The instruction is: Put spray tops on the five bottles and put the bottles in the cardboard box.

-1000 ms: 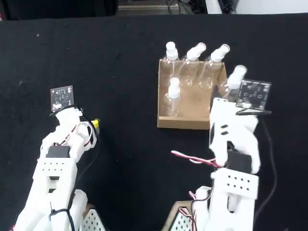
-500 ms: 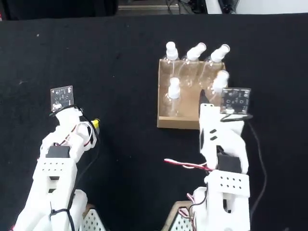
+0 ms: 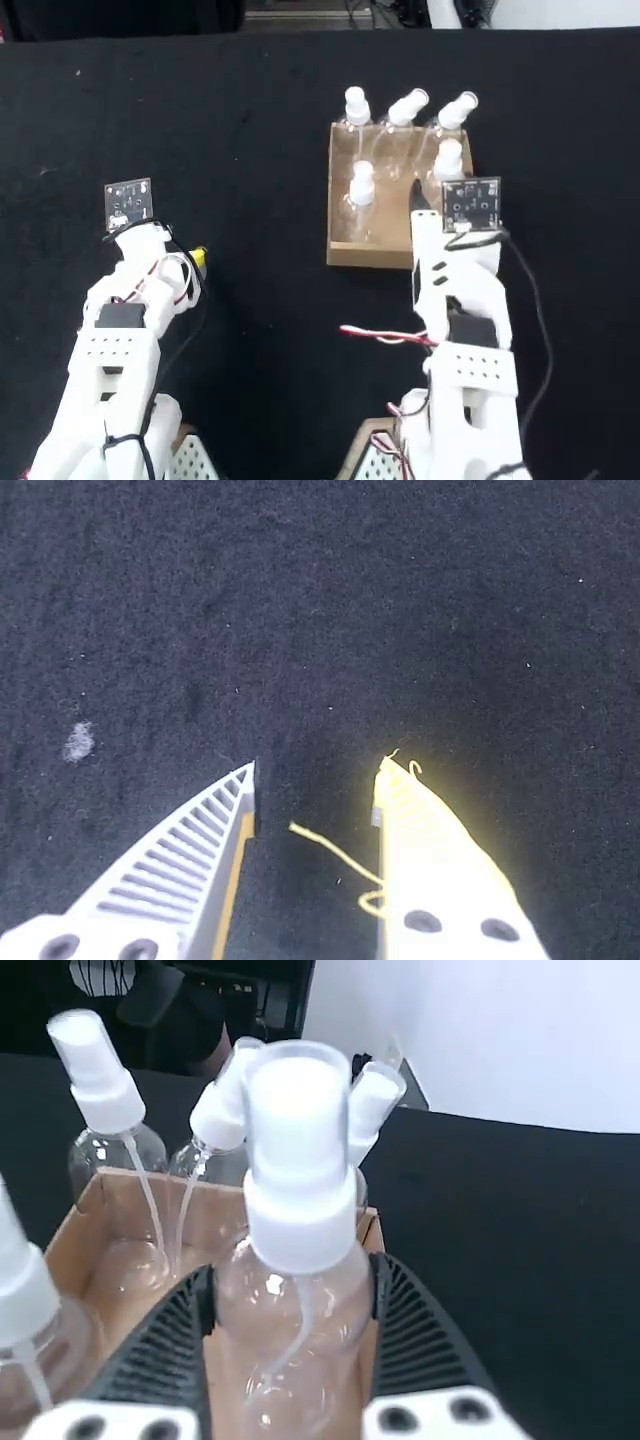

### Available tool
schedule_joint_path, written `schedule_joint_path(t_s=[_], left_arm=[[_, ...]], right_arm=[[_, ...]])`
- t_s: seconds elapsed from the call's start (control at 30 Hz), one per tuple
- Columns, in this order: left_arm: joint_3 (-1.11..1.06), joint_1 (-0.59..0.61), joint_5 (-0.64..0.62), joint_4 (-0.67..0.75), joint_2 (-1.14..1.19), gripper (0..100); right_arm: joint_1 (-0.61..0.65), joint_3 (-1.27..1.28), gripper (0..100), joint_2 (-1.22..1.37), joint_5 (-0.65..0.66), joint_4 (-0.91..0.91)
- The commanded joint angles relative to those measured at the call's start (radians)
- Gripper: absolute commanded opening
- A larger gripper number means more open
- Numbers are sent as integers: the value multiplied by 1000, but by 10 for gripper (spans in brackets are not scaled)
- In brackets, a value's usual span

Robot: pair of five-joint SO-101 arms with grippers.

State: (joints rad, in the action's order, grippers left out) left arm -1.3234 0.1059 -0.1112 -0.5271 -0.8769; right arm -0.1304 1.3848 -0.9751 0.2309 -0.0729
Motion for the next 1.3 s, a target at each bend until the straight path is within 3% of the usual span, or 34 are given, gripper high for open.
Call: schedule_joint_path(t_s=[0.0,1.27], left_arm=[[15,-4,-6,14,-11,191],[13,-4,-6,14,-11,191]], right_arm=[[-14,-10,11,77,6,137],[-12,4,11,341,6,196]])
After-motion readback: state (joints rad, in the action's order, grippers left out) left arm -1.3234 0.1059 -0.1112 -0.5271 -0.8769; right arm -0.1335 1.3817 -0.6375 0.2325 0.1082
